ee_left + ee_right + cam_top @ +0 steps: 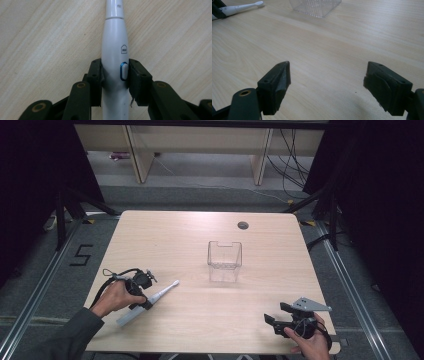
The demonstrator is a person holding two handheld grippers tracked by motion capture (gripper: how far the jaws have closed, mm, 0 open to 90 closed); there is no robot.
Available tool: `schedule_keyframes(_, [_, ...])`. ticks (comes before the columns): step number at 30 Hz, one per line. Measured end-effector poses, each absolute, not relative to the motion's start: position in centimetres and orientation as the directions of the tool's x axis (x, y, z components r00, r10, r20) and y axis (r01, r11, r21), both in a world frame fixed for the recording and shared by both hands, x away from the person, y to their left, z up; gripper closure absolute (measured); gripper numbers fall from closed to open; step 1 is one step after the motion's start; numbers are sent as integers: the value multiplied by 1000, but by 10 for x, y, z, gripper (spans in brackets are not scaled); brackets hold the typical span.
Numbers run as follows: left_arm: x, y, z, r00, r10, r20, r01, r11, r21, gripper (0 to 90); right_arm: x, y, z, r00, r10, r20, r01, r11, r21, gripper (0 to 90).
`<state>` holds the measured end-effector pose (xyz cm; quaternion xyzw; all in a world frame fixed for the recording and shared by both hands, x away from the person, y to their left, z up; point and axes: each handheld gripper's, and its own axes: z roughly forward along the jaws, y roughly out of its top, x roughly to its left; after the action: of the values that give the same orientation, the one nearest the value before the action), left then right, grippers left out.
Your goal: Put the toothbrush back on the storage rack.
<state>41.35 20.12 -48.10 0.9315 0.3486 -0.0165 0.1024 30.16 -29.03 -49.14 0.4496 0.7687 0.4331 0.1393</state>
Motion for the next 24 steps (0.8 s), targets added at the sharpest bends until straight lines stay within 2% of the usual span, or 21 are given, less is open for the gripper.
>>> schedule_keyframes(5, [416, 197, -480, 764, 638, -93, 644, -748, 160, 613, 301, -290, -491, -555, 810, 189, 582, 215, 784, 211])
schedule_keyframes(17, [417, 188, -481, 768, 634, -91, 640, -761, 109, 660, 301, -289, -491, -553, 812, 187, 585, 219, 781, 210])
schedule_keyframes(19, [419, 187, -480, 797, 600, -72, 604, -791, 100, 661, 301, -289, -491, -554, 811, 191, 585, 215, 782, 210])
schedule_keyframes(24, [419, 188, -480, 807, 589, -44, 590, -799, 113, 663, 302, -290, -492, -562, 808, 177, 572, 225, 789, 210])
